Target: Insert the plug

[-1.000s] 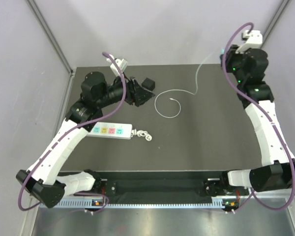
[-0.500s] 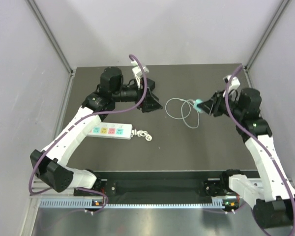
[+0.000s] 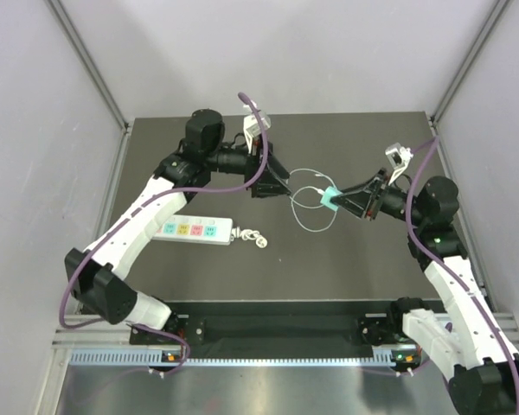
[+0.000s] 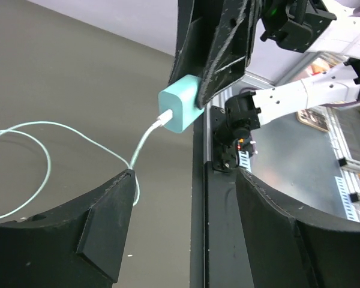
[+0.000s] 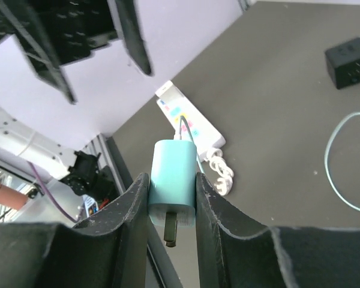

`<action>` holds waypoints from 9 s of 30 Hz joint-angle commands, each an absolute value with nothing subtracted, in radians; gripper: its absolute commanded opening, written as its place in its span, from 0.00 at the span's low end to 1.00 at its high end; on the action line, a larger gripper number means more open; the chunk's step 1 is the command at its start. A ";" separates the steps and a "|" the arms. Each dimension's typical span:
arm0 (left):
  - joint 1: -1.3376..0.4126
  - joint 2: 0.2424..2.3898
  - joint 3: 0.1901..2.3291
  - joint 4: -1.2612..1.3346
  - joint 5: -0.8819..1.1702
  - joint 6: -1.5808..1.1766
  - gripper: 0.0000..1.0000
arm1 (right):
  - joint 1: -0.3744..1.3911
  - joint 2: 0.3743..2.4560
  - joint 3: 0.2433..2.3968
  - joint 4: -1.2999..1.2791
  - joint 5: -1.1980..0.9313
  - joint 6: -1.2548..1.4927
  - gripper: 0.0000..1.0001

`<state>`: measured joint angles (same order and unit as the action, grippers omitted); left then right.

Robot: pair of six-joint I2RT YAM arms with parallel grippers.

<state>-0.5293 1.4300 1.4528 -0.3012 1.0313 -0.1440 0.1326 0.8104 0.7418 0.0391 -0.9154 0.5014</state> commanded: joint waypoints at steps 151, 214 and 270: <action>-0.124 1.626 1.454 -1.376 -0.390 -1.752 0.00 | 0.201 0.653 0.807 -0.262 -0.511 0.396 1.00; -0.077 1.640 1.370 -1.207 -0.305 -1.583 0.00 | 0.201 0.799 0.808 -0.229 -0.537 0.417 1.00; -0.078 1.724 1.172 -1.086 -0.291 -1.482 0.00 | 0.202 0.713 0.819 -0.241 -0.535 0.475 1.00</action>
<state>-0.0807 1.6421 1.2156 -1.0599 -0.2932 -1.5139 0.2062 0.7334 0.7799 -0.2775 -0.5327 0.4576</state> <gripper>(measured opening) 0.371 0.996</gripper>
